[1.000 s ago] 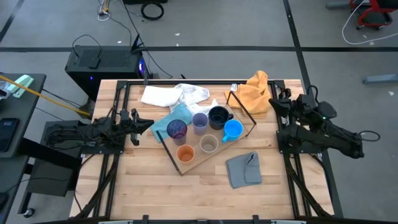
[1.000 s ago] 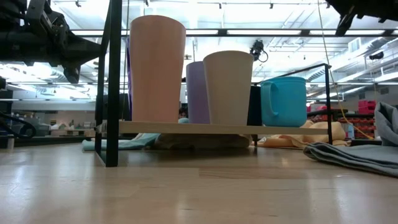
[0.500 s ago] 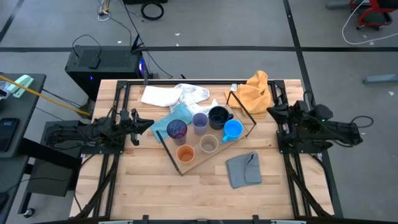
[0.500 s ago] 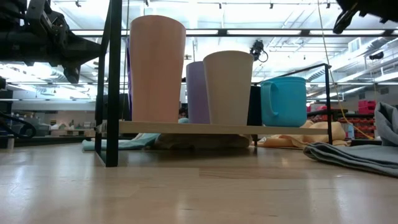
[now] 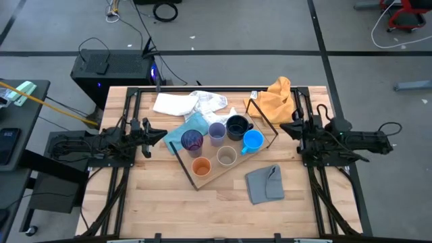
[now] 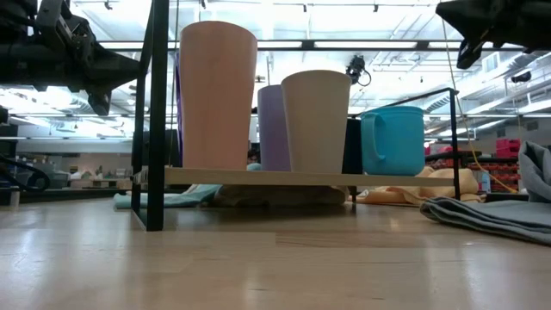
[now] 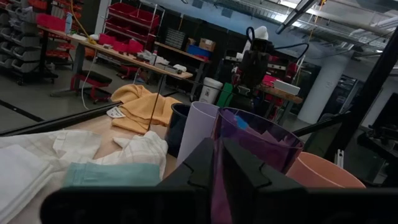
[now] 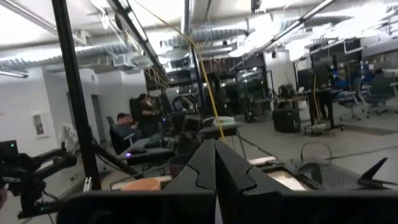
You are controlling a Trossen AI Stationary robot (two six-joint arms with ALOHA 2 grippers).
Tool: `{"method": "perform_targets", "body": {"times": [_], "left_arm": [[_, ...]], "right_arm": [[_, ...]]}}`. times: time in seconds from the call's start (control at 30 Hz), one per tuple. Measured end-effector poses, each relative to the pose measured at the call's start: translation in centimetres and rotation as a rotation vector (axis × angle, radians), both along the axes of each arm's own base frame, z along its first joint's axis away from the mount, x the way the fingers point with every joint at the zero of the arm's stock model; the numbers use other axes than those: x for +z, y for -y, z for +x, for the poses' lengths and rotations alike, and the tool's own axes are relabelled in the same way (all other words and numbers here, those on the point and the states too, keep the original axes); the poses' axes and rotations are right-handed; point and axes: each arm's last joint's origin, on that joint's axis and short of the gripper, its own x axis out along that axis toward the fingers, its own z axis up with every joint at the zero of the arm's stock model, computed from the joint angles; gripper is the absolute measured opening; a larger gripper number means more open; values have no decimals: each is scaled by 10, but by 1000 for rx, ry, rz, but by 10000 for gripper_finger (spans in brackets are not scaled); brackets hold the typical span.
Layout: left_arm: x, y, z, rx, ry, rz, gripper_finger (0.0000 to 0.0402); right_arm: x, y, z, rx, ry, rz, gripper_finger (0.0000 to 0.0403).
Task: Stack small to large cups/mugs on shelf
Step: Return to Home Position
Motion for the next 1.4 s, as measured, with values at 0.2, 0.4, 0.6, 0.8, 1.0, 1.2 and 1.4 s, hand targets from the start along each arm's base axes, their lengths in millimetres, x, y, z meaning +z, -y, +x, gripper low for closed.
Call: {"method": "perform_targets", "body": {"times": [0.2,0.4,0.6,0.8,1.0,1.2,1.4], "left_arm": [[0,0,0,1,-1,1,40],[0,0,0,1,-1,2,45],[0,0,0,0,-1,2,40],[0,0,0,1,-1,2,44],[0,0,0,0,-1,2,47],[0,0,0,0,-2,2,42],[0,0,0,1,-3,3,40]], "right_arm": [[-12,0,4,1,51,-19,2],[-30,0,9,0,61,-11,2],[-36,-1,11,19,19,-8,2],[-52,-3,15,125,-144,52,2],[-56,-3,15,129,-186,51,2],[-56,-4,15,155,-190,43,1],[-58,-4,15,167,-207,58,1]]}}
